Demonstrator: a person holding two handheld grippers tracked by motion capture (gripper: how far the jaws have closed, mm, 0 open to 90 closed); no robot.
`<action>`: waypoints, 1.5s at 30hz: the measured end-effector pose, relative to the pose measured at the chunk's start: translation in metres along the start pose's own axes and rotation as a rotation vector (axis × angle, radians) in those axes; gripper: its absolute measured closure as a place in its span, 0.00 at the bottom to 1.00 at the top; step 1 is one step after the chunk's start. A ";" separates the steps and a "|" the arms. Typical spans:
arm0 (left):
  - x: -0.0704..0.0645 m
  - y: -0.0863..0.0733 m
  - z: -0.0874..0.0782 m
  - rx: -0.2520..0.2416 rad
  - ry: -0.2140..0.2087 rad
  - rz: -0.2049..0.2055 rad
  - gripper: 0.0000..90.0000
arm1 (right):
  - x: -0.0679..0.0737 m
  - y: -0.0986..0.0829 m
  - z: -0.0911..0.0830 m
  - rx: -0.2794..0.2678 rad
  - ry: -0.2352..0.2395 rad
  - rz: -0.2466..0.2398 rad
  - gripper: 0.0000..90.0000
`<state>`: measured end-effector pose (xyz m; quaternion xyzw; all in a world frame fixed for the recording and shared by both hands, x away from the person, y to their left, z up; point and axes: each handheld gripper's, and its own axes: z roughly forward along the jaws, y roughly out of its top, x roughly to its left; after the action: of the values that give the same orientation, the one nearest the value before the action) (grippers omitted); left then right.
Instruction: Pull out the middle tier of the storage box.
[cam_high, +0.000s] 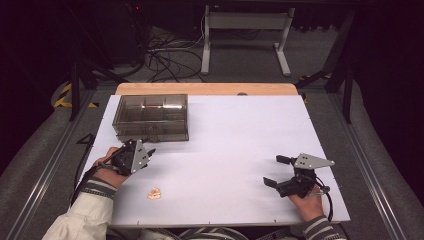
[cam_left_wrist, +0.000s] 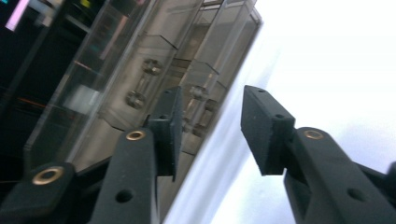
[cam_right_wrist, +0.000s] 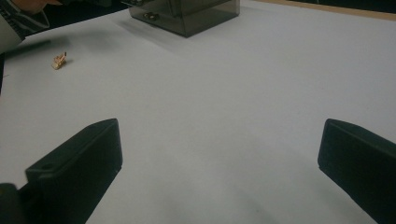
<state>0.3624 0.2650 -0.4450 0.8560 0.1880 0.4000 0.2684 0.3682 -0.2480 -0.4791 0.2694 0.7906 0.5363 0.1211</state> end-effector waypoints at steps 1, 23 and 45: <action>0.002 -0.001 0.000 -0.007 -0.019 -0.015 0.64 | 0.000 0.000 0.000 0.000 0.000 -0.001 0.01; 0.038 -0.013 -0.004 -0.095 -0.362 -0.308 0.50 | 0.000 0.000 0.001 0.002 0.005 0.002 0.01; 0.042 -0.004 -0.006 -0.064 -0.445 -0.212 0.52 | -0.001 0.000 0.001 0.005 0.005 0.005 0.01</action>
<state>0.3823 0.2924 -0.4196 0.8895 0.2003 0.1767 0.3707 0.3693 -0.2480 -0.4796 0.2702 0.7916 0.5354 0.1173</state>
